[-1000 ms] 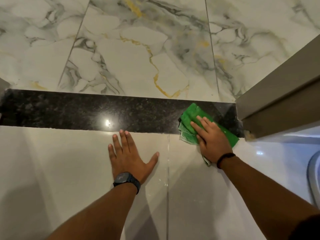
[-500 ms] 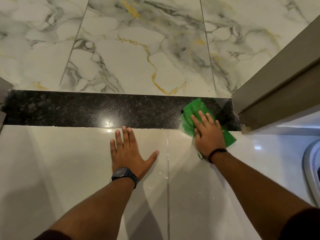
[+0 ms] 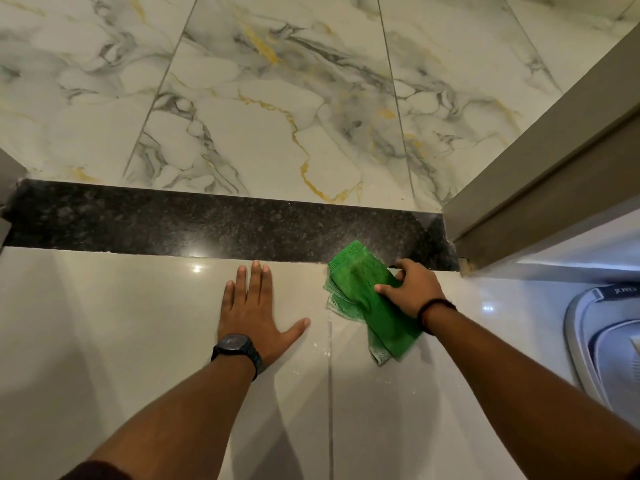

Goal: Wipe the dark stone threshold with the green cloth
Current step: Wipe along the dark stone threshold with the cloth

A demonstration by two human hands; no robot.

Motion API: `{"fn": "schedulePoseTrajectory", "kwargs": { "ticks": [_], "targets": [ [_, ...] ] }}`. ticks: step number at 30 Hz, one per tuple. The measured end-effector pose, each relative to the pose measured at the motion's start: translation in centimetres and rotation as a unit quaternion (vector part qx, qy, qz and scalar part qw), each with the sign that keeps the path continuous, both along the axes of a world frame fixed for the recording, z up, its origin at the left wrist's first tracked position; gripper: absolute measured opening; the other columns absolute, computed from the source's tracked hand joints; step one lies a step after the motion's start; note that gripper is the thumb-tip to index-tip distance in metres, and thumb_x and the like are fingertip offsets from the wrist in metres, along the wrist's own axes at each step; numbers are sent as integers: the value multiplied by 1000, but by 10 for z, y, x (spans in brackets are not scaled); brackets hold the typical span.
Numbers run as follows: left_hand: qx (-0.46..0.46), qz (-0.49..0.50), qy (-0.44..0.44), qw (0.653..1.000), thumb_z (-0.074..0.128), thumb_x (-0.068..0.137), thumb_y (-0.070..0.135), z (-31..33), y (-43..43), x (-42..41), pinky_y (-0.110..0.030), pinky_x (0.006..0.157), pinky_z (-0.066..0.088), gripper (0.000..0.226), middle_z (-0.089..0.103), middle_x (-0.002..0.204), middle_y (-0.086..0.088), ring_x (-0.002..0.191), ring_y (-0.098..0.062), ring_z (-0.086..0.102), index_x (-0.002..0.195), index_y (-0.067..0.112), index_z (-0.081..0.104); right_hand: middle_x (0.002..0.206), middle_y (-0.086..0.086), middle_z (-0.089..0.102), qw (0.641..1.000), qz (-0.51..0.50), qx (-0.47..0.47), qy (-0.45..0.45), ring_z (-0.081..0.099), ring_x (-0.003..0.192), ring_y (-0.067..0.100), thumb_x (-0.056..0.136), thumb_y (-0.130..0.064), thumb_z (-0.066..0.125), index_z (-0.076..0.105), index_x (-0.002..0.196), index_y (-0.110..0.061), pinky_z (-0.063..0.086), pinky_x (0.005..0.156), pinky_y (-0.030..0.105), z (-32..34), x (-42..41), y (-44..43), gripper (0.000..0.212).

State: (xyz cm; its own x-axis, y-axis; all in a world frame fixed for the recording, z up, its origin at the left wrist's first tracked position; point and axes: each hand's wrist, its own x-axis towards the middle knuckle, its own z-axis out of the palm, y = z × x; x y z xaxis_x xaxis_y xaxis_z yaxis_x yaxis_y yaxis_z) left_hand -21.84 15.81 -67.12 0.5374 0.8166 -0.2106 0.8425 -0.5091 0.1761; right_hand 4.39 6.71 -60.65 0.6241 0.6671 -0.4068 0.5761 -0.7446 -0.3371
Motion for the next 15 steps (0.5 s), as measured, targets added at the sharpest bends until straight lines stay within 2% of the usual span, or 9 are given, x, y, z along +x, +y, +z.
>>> {"fn": "schedulePoseTrajectory", "kwargs": {
  "ticks": [3, 8, 11, 15],
  "targets": [
    [-5, -4, 8, 1000, 10, 68, 90, -1, 2, -1, -43, 118, -10, 115, -15, 161, -7, 145, -25, -20, 149, 14, -18, 103, 14, 68, 998, 0, -60, 27, 60, 91, 26, 69, -37, 82, 64, 102, -6, 50, 81, 33, 8, 6, 18, 49],
    [-36, -25, 36, 998, 14, 67, 90, 14, 6, -2, -41, 118, -7, 115, -13, 161, -7, 146, -24, -13, 150, 14, -15, 102, 16, 67, 995, 15, -90, 46, 60, 94, 30, 71, -31, 81, 63, 91, -9, 48, 78, 33, 11, 0, 24, 35],
    [-53, -62, 66, 994, 14, 66, 90, 45, 10, -6, -40, 118, -5, 116, -10, 162, -9, 147, -24, -7, 151, 14, -9, 101, 14, 66, 997, -10, -46, 64, 59, 93, 30, 74, -27, 78, 63, 93, -10, 48, 81, 34, 21, -8, 12, 29],
    [-59, -79, 67, 993, 13, 68, 90, 111, -4, -9, -41, 118, -1, 115, -7, 162, -10, 148, -26, -4, 152, 13, -4, 90, 7, 63, 990, -101, 57, 85, 55, 82, 22, 75, -26, 78, 64, 91, -14, 41, 73, 27, 66, -19, -19, 25]
  ]
}}
